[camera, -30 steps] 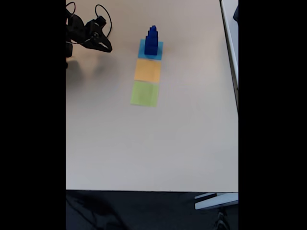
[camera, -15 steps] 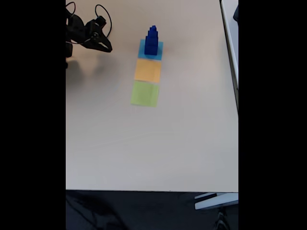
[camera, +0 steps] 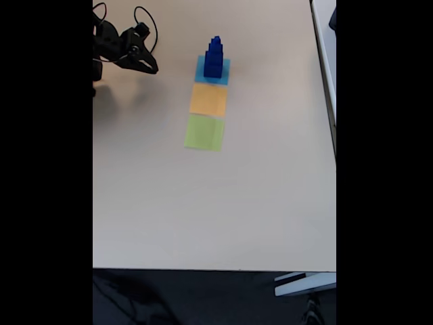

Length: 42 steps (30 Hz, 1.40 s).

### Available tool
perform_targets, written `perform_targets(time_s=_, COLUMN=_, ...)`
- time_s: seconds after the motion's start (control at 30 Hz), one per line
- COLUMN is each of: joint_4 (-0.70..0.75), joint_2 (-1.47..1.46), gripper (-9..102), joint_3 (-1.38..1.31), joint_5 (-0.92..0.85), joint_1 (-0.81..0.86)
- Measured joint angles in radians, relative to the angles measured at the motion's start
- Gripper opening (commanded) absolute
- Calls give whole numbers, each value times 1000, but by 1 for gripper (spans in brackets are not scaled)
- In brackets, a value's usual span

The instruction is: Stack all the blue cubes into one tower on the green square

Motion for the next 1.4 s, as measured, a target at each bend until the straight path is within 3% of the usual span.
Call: perform_targets(time_s=1.4, joint_4=0, joint_2=0, gripper=0, joint_3=0, joint_5=63, joint_1=34)
